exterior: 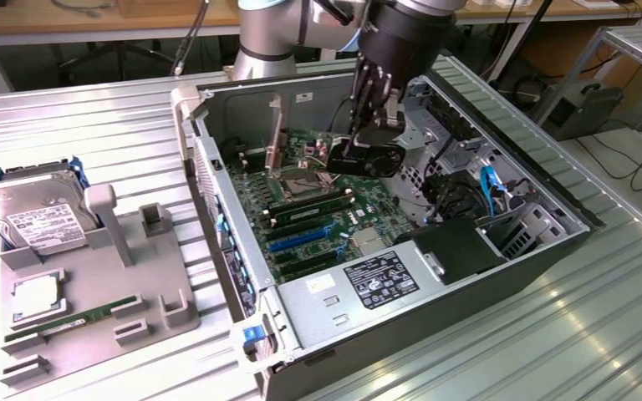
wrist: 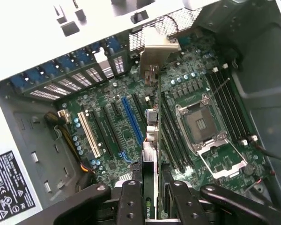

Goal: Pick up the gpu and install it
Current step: 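Insert the gpu into the slot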

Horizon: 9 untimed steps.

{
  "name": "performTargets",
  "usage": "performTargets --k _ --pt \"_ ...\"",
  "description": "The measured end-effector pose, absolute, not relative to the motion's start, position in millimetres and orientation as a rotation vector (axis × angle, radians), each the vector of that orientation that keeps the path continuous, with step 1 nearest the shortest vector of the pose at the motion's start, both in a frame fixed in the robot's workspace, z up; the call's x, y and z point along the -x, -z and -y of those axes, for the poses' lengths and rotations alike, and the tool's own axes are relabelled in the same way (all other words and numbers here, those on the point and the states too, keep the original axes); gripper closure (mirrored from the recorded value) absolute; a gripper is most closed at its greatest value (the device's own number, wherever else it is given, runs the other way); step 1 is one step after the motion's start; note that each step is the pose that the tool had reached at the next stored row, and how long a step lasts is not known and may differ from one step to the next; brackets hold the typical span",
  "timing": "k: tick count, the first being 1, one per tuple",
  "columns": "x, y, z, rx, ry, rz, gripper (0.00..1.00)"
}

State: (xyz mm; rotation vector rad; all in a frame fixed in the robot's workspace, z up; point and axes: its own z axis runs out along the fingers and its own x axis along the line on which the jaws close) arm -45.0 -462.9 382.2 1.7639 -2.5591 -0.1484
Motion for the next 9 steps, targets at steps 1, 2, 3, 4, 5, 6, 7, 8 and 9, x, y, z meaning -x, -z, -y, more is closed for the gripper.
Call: performTargets --k 1,2,3,4,5,6,7,8,9 --pt "45.0 -381.8 462.9 -1.792 0.148 2.538 0.74" --pt "45.0 -381.4 462.9 -1.817 0.147 2.520 0.74" --pt "45.0 -381.0 462.9 -1.838 0.147 2.503 0.74" --pt "45.0 -380.7 462.9 -1.860 0.146 2.486 0.74" --pt "45.0 -380.2 462.9 -1.882 0.145 2.468 0.74" --pt "45.0 -379.8 462.9 -1.905 0.145 2.450 0.74" --pt "45.0 -379.4 462.9 -1.930 0.144 2.429 0.74" --pt "45.0 -378.9 462.9 -1.951 0.144 2.411 0.74" --pt "45.0 -378.5 462.9 -1.973 0.143 2.393 0.74"
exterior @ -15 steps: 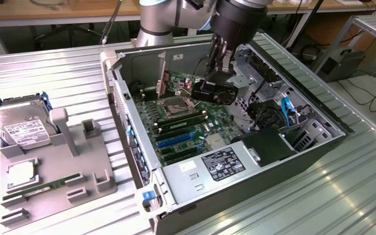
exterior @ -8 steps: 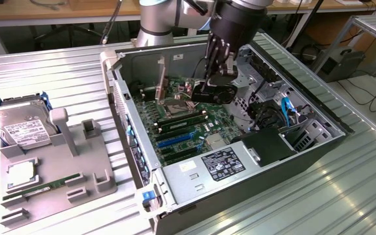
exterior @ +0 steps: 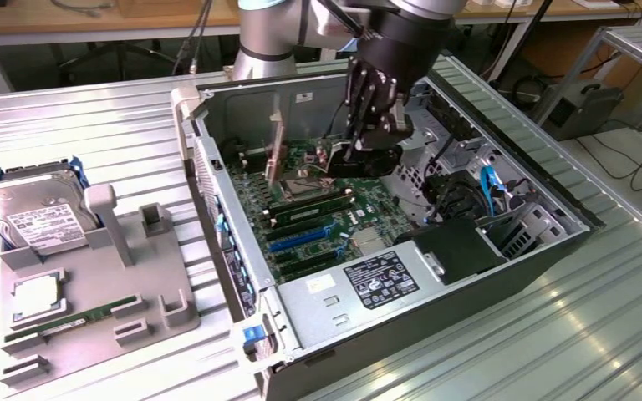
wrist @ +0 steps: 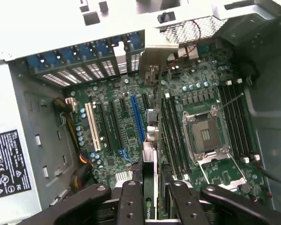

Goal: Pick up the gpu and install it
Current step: 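Insert the gpu into the slot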

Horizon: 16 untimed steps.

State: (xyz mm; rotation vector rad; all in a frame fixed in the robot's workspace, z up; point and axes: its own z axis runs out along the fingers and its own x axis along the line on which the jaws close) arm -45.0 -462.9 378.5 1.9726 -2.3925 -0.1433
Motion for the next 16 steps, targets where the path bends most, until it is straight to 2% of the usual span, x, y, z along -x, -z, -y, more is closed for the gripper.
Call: performTargets --k 12,16 --pt "46.0 -369.9 462.5 -2.149 0.155 2.246 0.74" --pt "54.6 -366.8 462.4 -2.160 0.145 2.248 0.74"
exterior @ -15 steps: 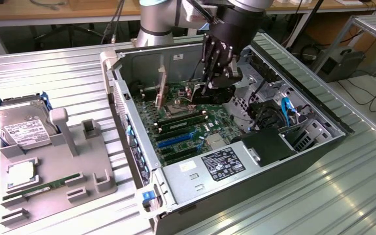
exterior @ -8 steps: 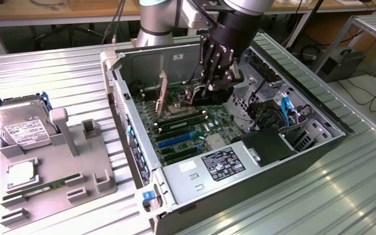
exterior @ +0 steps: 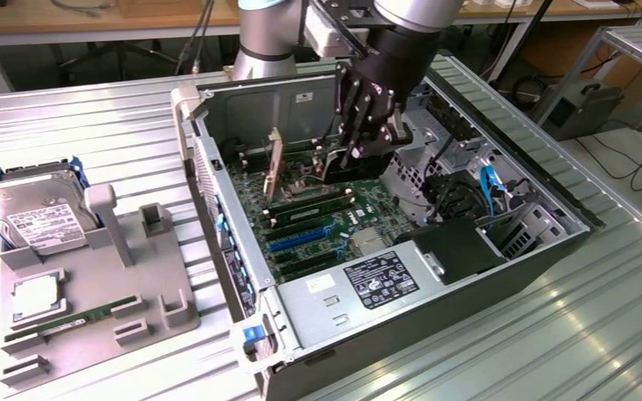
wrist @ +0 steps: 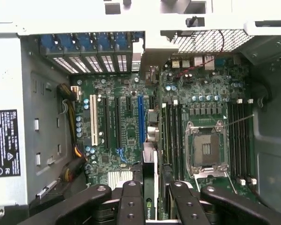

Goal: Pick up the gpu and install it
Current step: 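Insert the gpu into the slot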

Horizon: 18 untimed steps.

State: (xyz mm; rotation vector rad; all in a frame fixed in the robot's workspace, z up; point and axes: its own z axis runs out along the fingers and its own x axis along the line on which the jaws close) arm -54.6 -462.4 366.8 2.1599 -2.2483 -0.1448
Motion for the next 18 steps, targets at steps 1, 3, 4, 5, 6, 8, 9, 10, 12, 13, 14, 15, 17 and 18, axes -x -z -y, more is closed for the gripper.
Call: performTargets --k 1,3,4,5,6,8,9,10,12,13,14,15,17,18 --pt "58.8 -365.6 462.4 -2.163 0.139 2.251 0.74" --pt "63.3 -363.6 462.4 -2.169 0.131 2.254 0.74" --pt "64.9 -362.2 462.4 -2.174 0.128 2.252 0.74" --pt "65.8 -360.9 462.4 -2.179 0.126 2.248 0.74" --pt "67.2 -358.9 462.4 -2.186 0.125 2.242 0.74" --pt "69.4 -355.8 462.5 -2.195 0.125 2.233 0.74" --pt "71.0 -353.0 462.6 -2.201 0.125 2.228 0.74" --pt "72.5 -349.2 462.8 -2.204 0.125 2.224 0.74" --pt "74.9 -342.2 463.4 -2.210 0.125 2.218 0.74" --pt "75.7 -340.4 463.6 -2.212 0.125 2.216 0.74" --pt "76.4 -338.6 463.8 -2.214 0.125 2.214 0.74" --pt "77.1 -336.7 464.1 -2.217 0.125 2.212 0.74" --pt "78.9 -330.7 465.2 -2.224 0.126 2.205 0.74" --pt "79.7 -327.9 465.6 -2.227 0.126 2.202 0.74"
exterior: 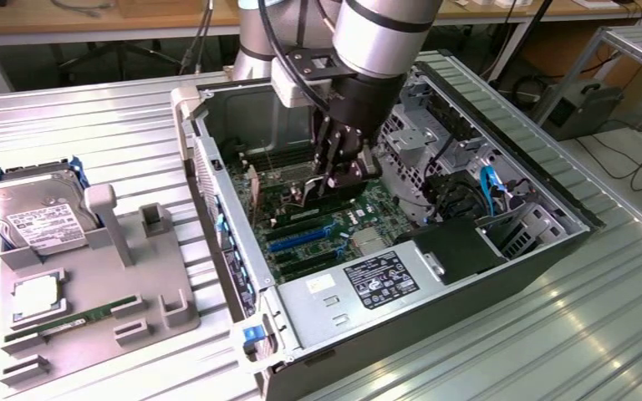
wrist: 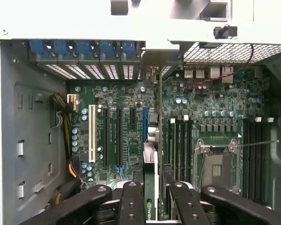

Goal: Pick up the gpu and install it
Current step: 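Insert the gpu into the slot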

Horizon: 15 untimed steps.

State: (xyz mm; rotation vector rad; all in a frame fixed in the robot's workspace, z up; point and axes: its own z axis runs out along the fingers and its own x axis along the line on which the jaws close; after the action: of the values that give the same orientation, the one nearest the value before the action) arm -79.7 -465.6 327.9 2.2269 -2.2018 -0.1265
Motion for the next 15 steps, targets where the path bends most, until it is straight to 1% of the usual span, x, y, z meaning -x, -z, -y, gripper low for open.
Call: performTargets --k 15 --pt "82.5 -298.0 466.6 -2.236 0.131 2.196 0.74"
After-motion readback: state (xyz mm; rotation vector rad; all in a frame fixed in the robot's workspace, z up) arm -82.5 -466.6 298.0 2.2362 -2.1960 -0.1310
